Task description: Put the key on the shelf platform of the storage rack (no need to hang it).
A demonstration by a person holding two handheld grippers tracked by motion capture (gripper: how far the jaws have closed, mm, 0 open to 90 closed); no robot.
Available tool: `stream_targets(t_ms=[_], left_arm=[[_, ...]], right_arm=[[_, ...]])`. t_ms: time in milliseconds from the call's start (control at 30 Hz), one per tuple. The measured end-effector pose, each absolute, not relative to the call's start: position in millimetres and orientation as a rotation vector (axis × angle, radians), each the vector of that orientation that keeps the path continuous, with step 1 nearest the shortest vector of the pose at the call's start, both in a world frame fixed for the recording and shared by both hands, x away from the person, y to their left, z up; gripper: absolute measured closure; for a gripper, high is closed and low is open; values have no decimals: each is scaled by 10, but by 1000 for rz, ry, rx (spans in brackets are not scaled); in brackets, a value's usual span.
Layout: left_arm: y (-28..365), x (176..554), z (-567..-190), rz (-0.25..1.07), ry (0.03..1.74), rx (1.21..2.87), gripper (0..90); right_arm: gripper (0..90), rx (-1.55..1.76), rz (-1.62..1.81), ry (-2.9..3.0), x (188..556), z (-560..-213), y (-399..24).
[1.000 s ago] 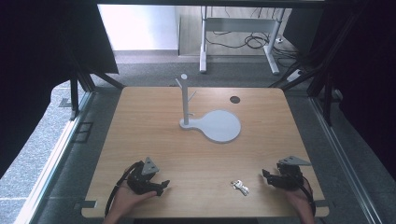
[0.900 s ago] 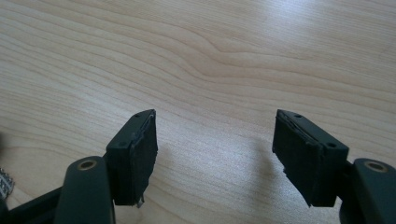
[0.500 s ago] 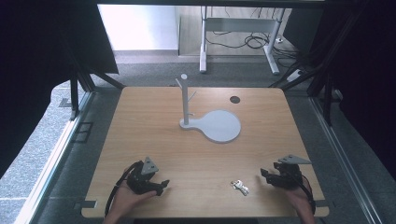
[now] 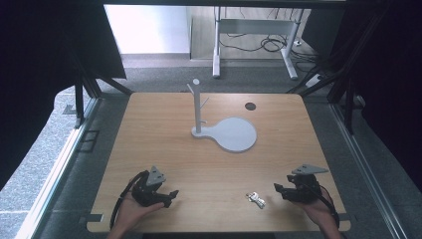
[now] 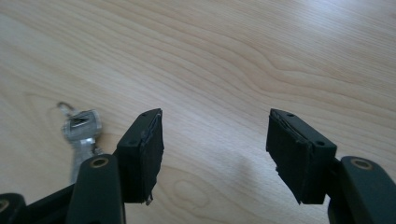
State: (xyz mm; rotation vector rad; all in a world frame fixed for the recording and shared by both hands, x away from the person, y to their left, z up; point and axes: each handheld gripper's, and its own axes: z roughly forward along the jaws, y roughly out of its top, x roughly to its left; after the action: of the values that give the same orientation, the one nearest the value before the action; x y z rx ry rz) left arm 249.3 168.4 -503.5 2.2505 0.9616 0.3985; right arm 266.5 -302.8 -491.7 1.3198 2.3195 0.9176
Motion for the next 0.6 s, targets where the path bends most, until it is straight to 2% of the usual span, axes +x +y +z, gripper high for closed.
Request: stream_targets(t_ms=[367, 600], left_arm=[[1679, 2490, -5030, 398, 955, 2254, 217], [1698, 2493, -5030, 398, 961, 2251, 217]], right_arm=[[384, 1223, 865, 2466, 2713, -4678, -2835], [384, 1169, 827, 2548, 2749, -4707, -2669]])
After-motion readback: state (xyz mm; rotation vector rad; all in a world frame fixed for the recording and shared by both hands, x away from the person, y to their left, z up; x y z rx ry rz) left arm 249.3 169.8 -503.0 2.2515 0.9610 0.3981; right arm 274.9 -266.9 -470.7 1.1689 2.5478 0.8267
